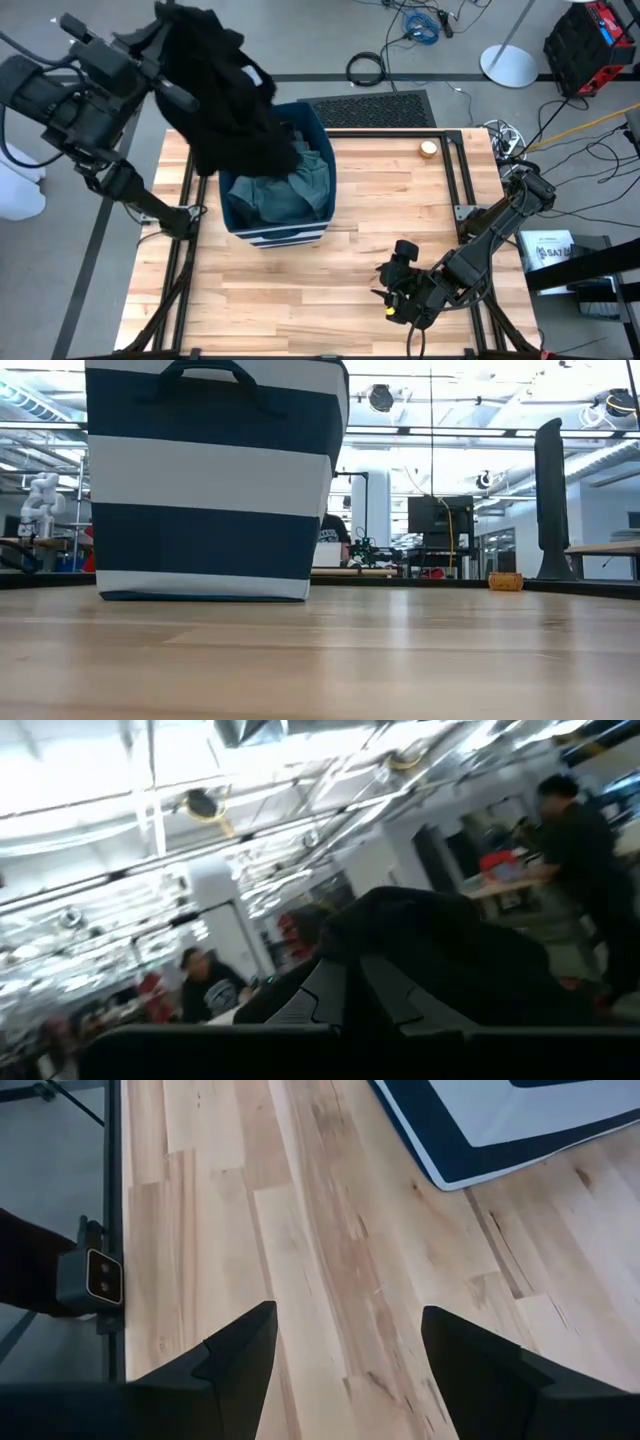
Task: Sort clothes
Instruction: Put the black shirt into the blue laundry organizer
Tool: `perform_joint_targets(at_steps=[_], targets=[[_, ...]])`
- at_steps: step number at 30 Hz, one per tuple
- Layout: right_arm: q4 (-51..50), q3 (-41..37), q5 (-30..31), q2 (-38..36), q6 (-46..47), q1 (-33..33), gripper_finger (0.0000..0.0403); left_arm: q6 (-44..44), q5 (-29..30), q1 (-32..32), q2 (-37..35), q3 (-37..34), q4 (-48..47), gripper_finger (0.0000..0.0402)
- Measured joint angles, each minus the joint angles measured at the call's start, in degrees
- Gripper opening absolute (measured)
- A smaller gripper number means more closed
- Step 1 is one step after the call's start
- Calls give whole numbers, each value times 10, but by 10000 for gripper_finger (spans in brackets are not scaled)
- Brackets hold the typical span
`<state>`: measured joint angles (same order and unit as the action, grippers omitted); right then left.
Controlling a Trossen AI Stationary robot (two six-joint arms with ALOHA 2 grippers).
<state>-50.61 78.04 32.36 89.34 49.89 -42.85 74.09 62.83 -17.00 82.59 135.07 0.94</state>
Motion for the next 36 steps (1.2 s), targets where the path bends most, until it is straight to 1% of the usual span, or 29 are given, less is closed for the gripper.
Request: perform_joint_targets(at_steps=[3,7,9,14,16,18,20,22,25,28,31,33,36], targets=[[-2,0,-1,0,0,0,238,-15,8,13,-1,0,-15,9],[-4,0,-1,0,0,0,238,-74,3,26,3,0,-74,9],[-6,0,-1,0,0,0,238,-128,-8,40,7,0,-116,9],[-5,0,-1,0,0,0,238,-305,-84,80,30,-1,-238,9],[-5,0,-1,0,0,0,238,-351,-99,95,46,-1,-281,9],[-5,0,-1,0,0,0,238,-384,-98,109,62,-1,-339,9],[-5,0,-2,0,1,0,238,-436,-98,127,77,-1,-416,9],[-5,0,-8,0,3,0,238,-505,-100,149,86,-2,-509,9],[-5,0,-11,0,4,-4,238,-602,-98,184,93,-9,-672,9],[-5,0,-12,0,5,-10,238,-692,-79,209,96,-37,-817,9],[-5,0,-10,0,5,-15,238,-766,-74,217,95,-73,-904,9],[-5,0,-10,0,7,-16,238,-781,-74,216,87,-111,-905,9],[-5,0,-9,0,12,-15,238,-783,-104,211,73,-184,-873,9]])
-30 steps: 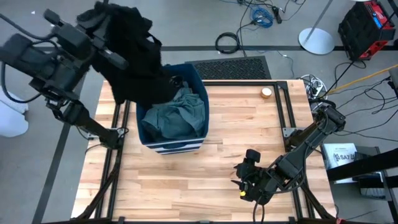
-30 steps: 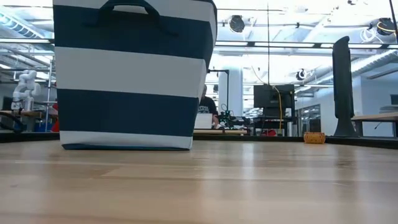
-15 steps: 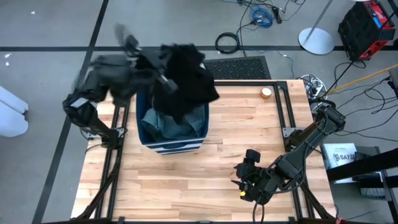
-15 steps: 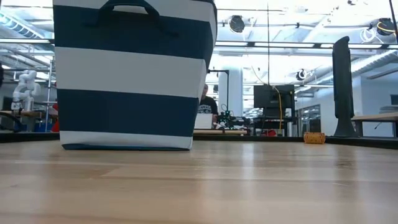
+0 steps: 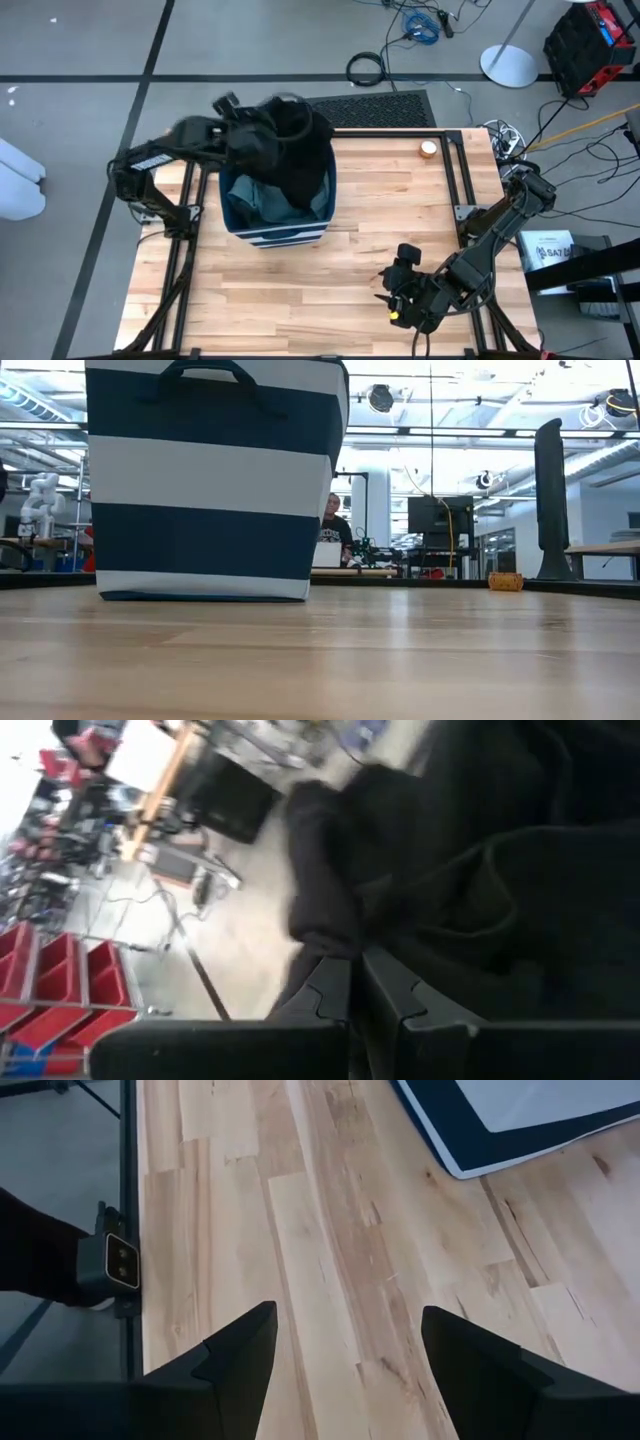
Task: Sort clothes
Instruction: Put the black shirt into the blue laundry organizer
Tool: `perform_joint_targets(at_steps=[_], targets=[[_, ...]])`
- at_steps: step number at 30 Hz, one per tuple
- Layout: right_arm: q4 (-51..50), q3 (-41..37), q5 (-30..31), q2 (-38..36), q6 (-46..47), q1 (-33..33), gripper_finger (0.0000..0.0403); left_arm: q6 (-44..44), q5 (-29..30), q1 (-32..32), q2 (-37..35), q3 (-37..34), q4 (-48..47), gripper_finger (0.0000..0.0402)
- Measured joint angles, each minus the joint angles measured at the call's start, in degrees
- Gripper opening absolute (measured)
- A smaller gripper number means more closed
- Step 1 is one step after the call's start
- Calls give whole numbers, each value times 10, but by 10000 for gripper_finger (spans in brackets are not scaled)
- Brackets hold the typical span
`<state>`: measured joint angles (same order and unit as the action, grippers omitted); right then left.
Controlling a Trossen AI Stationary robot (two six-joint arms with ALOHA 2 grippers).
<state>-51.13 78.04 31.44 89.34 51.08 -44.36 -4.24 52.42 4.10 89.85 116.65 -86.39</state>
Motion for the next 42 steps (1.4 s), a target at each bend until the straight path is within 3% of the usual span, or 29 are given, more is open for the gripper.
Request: perform_joint_targets(at_steps=[5,13,20,29,37,42], targets=[[1,0,1,0,8,0,238,0,-43,-5,-21,-179,93,9],[0,0,1,0,10,0,238,45,-96,-24,-82,-469,411,9],[0,0,1,0,10,0,238,-1,-194,-15,-84,-593,450,9],[0,0,5,0,8,4,238,14,-234,-40,-95,-578,428,14],[-1,0,6,0,8,6,238,15,-252,-54,-127,-490,389,107],[-2,0,5,0,8,6,238,2,-249,-54,-137,-433,319,141]])
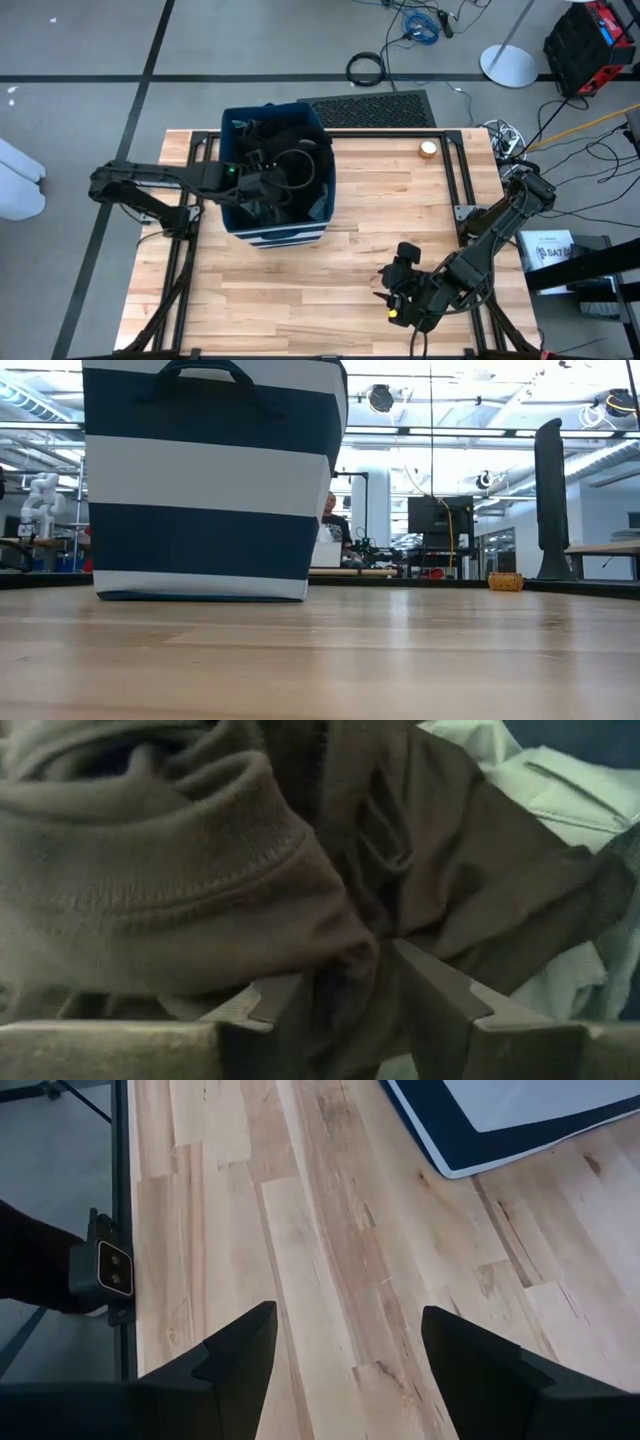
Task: Sort clothes
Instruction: Put the black shirt into the blue laundry organizer
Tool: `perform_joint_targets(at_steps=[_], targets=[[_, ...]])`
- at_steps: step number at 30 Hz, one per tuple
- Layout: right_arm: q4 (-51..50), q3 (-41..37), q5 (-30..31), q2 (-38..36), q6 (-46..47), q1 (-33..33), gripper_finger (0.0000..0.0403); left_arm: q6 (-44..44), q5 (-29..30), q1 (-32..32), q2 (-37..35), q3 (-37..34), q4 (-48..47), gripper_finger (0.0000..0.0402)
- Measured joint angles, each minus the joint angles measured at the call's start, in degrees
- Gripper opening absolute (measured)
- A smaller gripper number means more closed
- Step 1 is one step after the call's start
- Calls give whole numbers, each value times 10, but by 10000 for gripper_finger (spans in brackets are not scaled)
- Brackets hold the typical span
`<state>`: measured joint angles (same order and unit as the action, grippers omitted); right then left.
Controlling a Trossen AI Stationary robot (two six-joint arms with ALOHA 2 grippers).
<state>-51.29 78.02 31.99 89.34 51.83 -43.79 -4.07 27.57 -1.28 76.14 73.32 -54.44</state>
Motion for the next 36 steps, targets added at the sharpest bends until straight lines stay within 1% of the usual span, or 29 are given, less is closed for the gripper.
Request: perform_joint_targets(at_steps=[3,6,12,17,20,21,24,26,30,31,34,36], targets=[[0,0,0,0,0,0,238,-22,-6,0,0,35,-52,148],[0,0,0,0,0,0,238,-31,-23,-3,-3,70,-80,150],[0,0,-2,0,1,0,238,-29,-70,-29,-32,134,-81,151],[0,0,-3,0,0,0,238,-27,-121,-46,-68,172,-91,151],[0,0,-3,0,0,0,238,-27,-121,-48,-91,177,-67,151],[0,0,-3,0,0,0,238,-26,-112,-48,-96,177,-59,151],[0,0,6,0,-2,0,238,-4,-55,-46,-101,178,-10,148],[0,0,15,0,-7,4,238,33,-34,-34,-85,173,30,145],[0,0,23,0,-18,21,238,105,-52,16,-20,165,113,141],[-1,0,23,0,-19,24,238,116,-62,34,-2,164,127,141],[-7,0,22,0,-22,29,238,125,-144,107,57,161,159,141],[-18,0,22,0,-23,27,238,128,-180,155,82,163,181,141]])
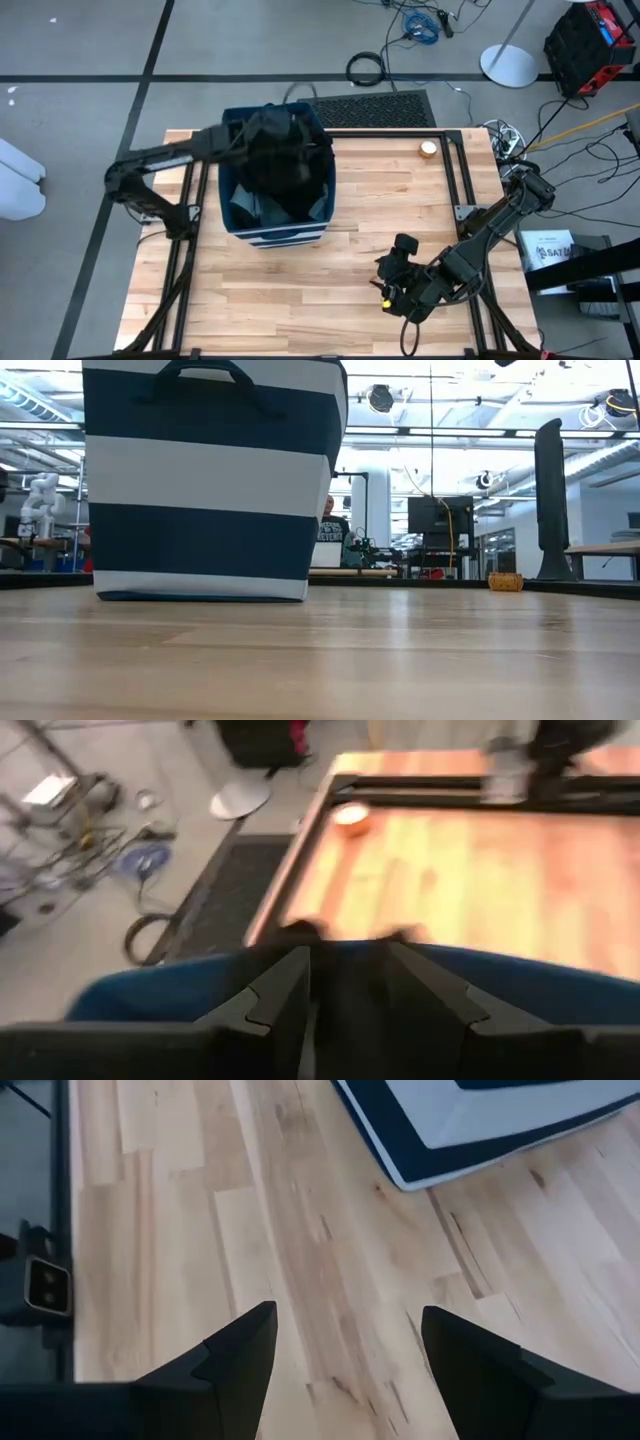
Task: Sort clothes
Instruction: Put the black shirt into the blue laundry organizer
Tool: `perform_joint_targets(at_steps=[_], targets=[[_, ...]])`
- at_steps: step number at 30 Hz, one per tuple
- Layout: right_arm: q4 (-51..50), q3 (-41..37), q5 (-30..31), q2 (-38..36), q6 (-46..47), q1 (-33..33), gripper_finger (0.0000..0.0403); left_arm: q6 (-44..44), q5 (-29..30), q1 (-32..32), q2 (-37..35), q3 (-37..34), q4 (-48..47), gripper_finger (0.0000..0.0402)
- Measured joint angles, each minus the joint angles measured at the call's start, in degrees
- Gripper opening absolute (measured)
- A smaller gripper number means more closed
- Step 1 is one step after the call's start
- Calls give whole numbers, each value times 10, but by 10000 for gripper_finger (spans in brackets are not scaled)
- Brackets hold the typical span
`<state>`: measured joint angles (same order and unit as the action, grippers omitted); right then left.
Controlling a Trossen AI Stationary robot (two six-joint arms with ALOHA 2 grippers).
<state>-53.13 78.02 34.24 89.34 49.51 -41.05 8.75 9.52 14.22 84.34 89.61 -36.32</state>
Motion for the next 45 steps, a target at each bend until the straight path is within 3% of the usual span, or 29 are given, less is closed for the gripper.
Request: perform_joint_targets(at_steps=[6,16,21,25,30,35,45], targets=[[-40,0,0,0,23,-14,238,17,-23,72,61,-1,-20,141],[-45,0,0,-21,8,-2,238,9,-24,82,91,1,-163,140],[-43,0,4,-38,8,-2,238,-4,25,83,91,1,-277,140],[-41,0,7,-41,8,-2,238,-8,29,83,91,1,-330,140],[-40,0,14,-42,8,-1,238,-5,25,83,91,0,-309,140],[-41,0,18,-42,4,-1,238,21,-19,81,89,0,-261,140],[-42,0,18,-42,-7,-1,238,41,-35,68,134,1,-273,140]])
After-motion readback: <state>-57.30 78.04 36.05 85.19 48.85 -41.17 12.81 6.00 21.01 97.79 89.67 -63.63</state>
